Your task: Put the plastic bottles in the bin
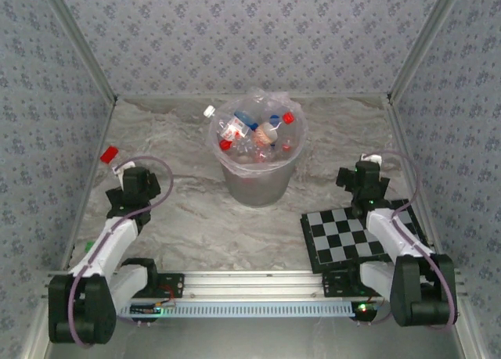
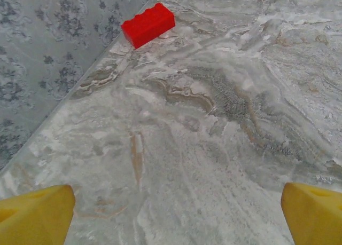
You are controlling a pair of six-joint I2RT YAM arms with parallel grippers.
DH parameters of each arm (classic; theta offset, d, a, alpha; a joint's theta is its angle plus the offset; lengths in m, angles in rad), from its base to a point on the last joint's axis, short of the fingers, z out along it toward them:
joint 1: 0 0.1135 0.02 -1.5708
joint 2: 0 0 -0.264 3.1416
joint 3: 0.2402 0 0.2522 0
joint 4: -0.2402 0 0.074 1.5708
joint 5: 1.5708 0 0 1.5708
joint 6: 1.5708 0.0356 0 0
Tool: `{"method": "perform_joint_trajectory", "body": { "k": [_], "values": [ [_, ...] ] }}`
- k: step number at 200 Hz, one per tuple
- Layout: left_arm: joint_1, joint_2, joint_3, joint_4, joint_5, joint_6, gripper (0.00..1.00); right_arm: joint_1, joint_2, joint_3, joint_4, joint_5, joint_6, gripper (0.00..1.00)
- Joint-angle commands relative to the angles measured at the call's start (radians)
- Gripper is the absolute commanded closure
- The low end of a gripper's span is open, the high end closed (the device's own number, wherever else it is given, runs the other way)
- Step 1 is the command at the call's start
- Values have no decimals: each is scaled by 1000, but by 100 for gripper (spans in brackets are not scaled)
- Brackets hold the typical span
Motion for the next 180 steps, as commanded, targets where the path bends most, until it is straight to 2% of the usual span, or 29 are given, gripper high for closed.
{"method": "perform_joint_trajectory", "body": {
  "k": [1,20,27,39,54,69,90,113,125,146,157,167,180],
  "values": [
    [4,81,-26,293,-1,50,1,-5,49,-44,211,35,-35,0],
    [5,196,-42,435,31,97,1,-7,117,-58,297,51,-66,0],
    [5,237,-39,480,39,110,1,-8,129,-42,270,49,-62,0],
    [4,286,-10,496,53,138,1,-8,153,-52,360,41,-83,0],
    [5,340,-19,621,40,189,1,-13,186,-58,436,29,-93,0],
    [7,387,10,645,54,218,1,-23,219,-57,497,9,-103,0],
    [8,423,44,631,133,229,1,-47,262,-61,577,-35,-95,0],
    [7,489,25,749,183,232,1,-57,368,-77,719,-96,-126,0],
    [7,508,48,721,201,238,1,-44,373,-55,668,-110,-145,0],
    [6,512,26,762,208,235,1,-27,452,-76,801,-115,-174,0],
    [15,519,11,795,226,228,1,-23,427,-62,726,-119,-175,0],
    [32,531,-8,837,260,220,1,-23,442,-66,760,-111,-175,0],
    [36,559,-32,910,283,230,1,-36,433,-51,712,-126,-161,0]
  ]
}}
